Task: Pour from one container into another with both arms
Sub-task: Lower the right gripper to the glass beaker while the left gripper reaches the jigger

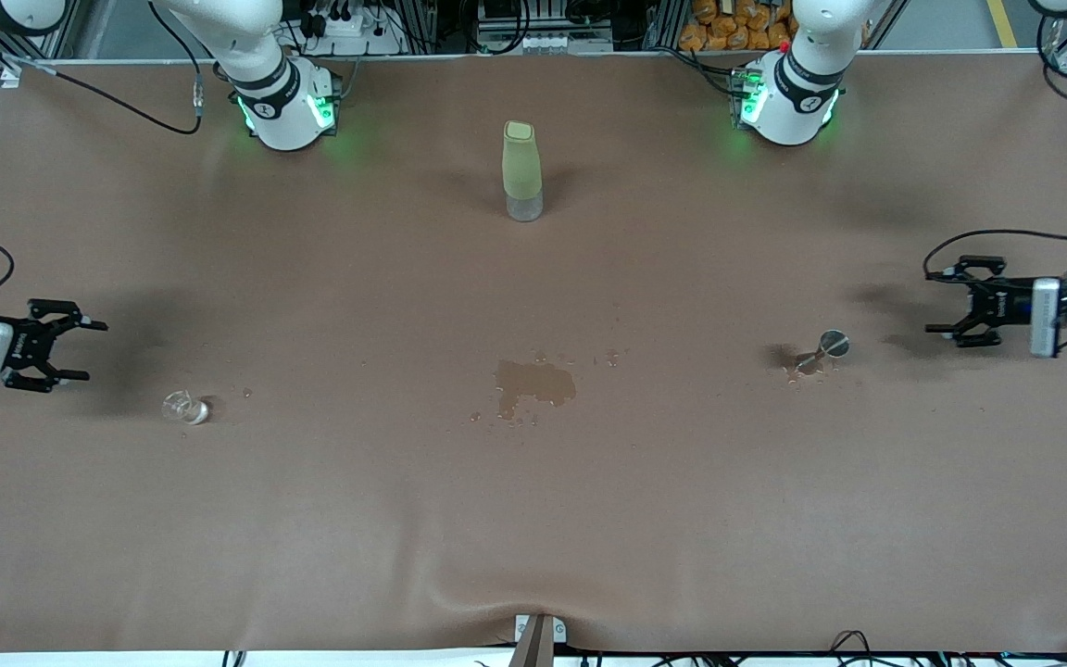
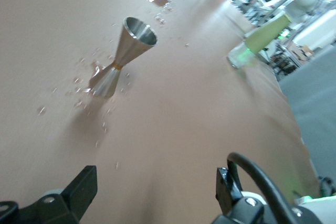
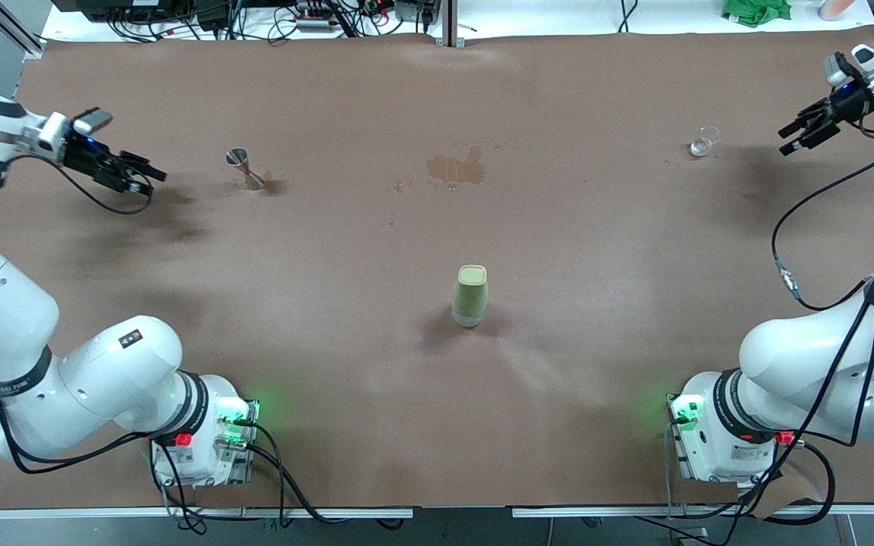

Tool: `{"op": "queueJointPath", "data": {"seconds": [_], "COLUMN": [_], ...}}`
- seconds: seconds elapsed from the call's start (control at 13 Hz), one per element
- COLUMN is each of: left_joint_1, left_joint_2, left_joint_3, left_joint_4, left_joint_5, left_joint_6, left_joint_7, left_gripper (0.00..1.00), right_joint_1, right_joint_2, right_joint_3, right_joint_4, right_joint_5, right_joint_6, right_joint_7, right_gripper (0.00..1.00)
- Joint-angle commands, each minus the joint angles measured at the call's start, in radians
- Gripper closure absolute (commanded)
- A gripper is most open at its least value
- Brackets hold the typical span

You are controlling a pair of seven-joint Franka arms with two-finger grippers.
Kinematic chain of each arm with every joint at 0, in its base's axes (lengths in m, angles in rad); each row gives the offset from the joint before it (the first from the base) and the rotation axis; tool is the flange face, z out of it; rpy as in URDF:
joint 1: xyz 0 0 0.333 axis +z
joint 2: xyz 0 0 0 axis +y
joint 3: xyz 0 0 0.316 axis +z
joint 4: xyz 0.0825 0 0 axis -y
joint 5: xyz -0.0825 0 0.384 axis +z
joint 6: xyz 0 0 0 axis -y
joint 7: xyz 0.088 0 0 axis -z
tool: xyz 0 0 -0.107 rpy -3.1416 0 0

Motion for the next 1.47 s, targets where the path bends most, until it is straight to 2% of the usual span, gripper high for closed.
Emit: {"op": "queueJointPath", "data": {"seconds": [0.0,0.39,0.54,0.69,0.93,1.16,1.23,1.39], "left_joint_1": [-0.004,-0.013,-0.048,-0.054,-0.062,-0.084,-0.09,-0.108], "left_joint_2": [0.056,0.189,0.234,0.236,0.239,0.245,0.251,0.253], "left_joint_3": [-0.033,-0.039,-0.043,-0.043,-0.043,-0.043,-0.043,-0.043], "left_joint_4": [0.029,0.034,0.079,0.083,0.084,0.083,0.083,0.083], "left_joint_5": [-0.05,-0.187,-0.247,-0.269,-0.283,-0.307,-0.321,-0.327], "left_joint_6": [-0.018,-0.015,-0.016,-0.016,-0.015,-0.015,-0.013,-0.013], "left_joint_7": [0.19,0.552,0.693,0.715,0.763,0.771,0.769,0.771], "left_gripper": [0.0,0.0,0.1,0.1,0.1,0.14,0.19,0.2], "right_joint_1": [-0.014,-0.008,-0.016,-0.029,-0.048,-0.048,-0.048,-0.051], "right_joint_2": [0.047,0.11,0.14,0.189,0.263,0.269,0.272,0.279], "right_joint_3": [0.013,0.016,0.016,0.016,0.018,0.019,0.019,0.019], "right_joint_4": [0.018,0.019,0.019,0.024,0.033,0.037,0.041,0.044], "right_joint_5": [0.104,0.305,0.341,0.383,0.501,0.514,0.534,0.586], "right_joint_6": [0.015,0.018,-0.002,-0.057,-0.095,-0.104,-0.112,-0.117], "right_joint_7": [-0.208,-0.581,-0.646,-0.65,-0.655,-0.679,-0.696,-0.756], "right_gripper": [0.0,0.0,0.0,0.0,0.0,0.0,0.0,0.0]}}
